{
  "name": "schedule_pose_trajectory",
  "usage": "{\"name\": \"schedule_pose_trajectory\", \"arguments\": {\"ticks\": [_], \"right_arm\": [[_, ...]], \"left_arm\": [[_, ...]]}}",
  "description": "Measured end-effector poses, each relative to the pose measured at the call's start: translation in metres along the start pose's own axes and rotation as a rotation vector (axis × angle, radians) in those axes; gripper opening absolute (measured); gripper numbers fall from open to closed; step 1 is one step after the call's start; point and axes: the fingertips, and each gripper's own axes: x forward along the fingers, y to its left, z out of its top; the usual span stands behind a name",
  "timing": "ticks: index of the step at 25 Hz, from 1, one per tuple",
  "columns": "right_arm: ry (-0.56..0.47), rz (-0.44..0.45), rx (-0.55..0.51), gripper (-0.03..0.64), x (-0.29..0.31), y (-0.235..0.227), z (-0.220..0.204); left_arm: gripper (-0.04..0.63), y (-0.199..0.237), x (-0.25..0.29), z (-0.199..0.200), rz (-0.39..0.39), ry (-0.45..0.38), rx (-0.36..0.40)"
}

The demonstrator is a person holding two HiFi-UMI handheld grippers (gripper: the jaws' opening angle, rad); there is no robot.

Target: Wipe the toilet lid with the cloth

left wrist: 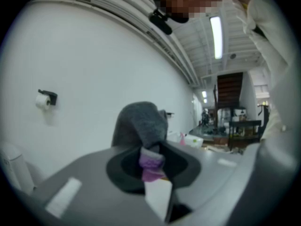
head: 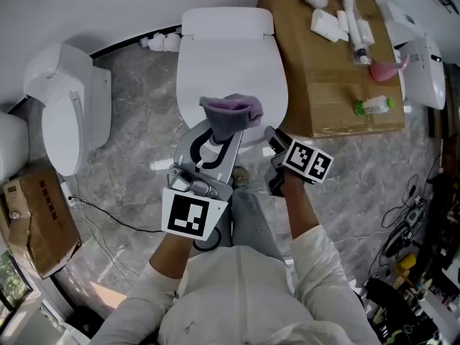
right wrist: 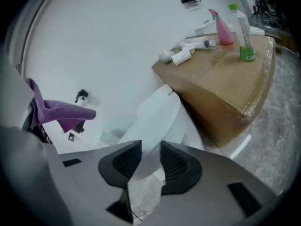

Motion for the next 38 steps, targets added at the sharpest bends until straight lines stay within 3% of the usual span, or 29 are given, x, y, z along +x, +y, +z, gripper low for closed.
{"name": "schedule_pose_trajectory", "arguments": {"ticks": [14,26,31,38], "right_arm": [[-0.154,0.134,-0.086,0.147,-0.018,0.043,0.052],[-0.178,0.339,-0.281,0.179,-0.026,0.073,0.09],[-0.176,0.337,-0.405,0.183,-0.026,0.088,0.107],[-0.176,0.313,-0.421,0.183,-0.025,0.104,0.131]], "left_arm": [[0.066,0.0,-0.006,0.039,-0.079,-0.038,0.097],[0.066,0.009,0.018,0.058,-0.047,-0.072,0.103],[0.064,0.015,0.035,0.073,-0.015,-0.093,0.106],[0.066,0.019,0.052,0.094,0.019,-0.129,0.092]]}}
